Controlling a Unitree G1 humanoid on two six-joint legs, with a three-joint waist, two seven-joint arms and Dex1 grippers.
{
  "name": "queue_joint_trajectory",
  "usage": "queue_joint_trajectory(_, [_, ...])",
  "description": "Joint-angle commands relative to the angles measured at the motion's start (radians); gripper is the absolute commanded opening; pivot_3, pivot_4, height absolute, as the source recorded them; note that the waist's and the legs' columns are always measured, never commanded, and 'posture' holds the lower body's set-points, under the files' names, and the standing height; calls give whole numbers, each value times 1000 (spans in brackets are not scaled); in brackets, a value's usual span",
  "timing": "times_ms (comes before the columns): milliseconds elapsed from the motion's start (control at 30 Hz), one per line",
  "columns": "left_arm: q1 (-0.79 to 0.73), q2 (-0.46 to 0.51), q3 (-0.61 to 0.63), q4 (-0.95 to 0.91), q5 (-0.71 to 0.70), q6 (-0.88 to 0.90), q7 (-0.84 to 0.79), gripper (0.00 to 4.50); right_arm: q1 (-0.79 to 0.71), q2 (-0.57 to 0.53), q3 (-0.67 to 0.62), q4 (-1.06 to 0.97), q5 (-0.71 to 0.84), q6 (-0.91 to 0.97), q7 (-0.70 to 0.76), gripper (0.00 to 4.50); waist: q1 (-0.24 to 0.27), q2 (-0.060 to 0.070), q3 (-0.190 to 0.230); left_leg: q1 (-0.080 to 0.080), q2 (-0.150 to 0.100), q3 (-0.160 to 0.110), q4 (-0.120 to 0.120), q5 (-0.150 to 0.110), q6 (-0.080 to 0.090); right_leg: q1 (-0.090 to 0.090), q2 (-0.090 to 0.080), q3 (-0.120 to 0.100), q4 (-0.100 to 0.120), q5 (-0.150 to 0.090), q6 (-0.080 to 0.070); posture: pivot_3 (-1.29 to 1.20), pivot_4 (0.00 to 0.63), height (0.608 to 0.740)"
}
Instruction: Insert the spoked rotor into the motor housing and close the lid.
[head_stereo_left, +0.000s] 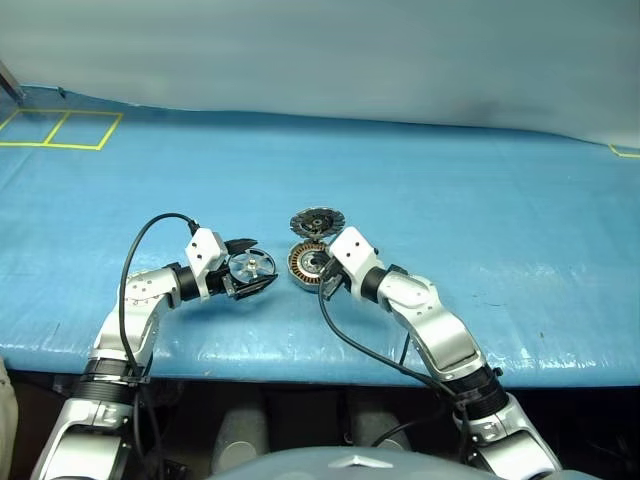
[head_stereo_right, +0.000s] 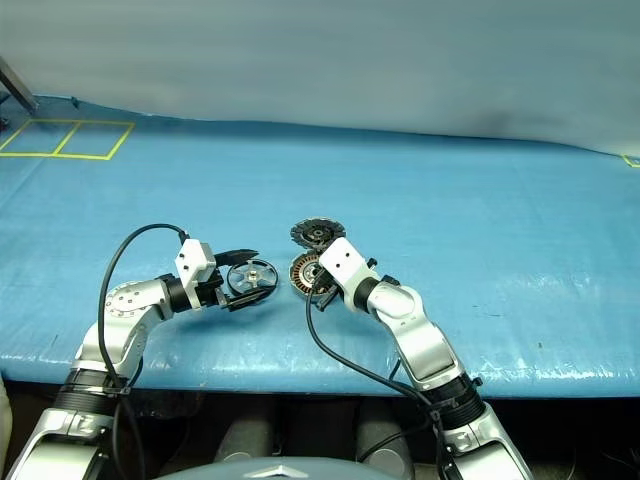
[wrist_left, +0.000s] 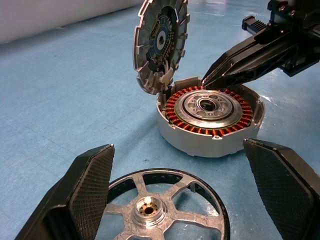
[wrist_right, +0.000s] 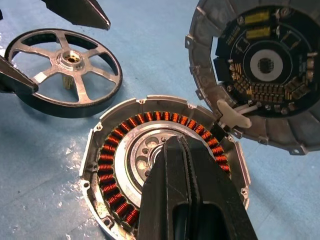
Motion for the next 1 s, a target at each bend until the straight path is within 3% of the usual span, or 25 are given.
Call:
queue_joint_trajectory(33, [-12, 8, 21, -6, -4, -18, 0, 4500, -31, 11, -20, 10, 6, -37, -8, 26, 0, 0, 0, 0, 0, 0, 0, 0, 0, 0, 0, 0, 0, 0, 0, 0, 150, 740])
queue_joint_trajectory(767, [14, 6, 24, -27, -8, -22, 7, 4500, -11, 5, 26, 115, -30, -54, -6, 26, -2, 0, 1, 0, 0, 0, 1, 0, 0, 0, 0, 0, 0, 0, 0, 0, 150, 740])
queue_joint_trajectory(1000, [14, 8, 22, -31, -9, -17, 5, 4500, -12, 25, -24, 36, 12, -58, -11, 26, -1, 0, 1, 0, 0, 0, 1, 0, 0, 1, 0, 0, 0, 0, 0, 0, 150, 740])
